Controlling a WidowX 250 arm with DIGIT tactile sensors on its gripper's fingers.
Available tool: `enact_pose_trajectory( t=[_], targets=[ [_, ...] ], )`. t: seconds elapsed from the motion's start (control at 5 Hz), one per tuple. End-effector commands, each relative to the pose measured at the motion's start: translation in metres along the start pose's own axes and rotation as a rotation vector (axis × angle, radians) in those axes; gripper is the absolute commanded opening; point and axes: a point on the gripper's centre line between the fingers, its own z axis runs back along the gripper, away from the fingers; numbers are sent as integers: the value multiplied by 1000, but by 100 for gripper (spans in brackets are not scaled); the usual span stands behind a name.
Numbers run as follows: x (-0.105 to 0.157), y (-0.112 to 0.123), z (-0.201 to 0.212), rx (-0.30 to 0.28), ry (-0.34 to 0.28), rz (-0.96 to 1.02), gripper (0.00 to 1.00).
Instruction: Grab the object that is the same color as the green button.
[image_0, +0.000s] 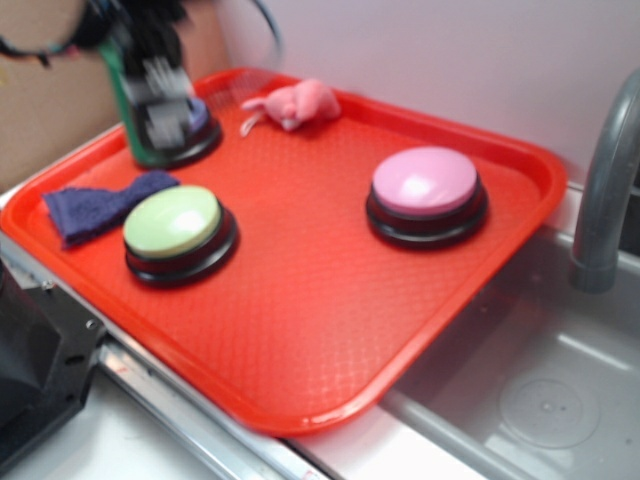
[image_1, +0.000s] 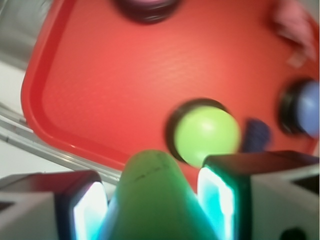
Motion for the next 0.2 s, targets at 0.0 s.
enact_pose_trajectory(
  t=[0.0],
  targets=[
    [-23,-6,46,164,-180,247,0]
  ],
)
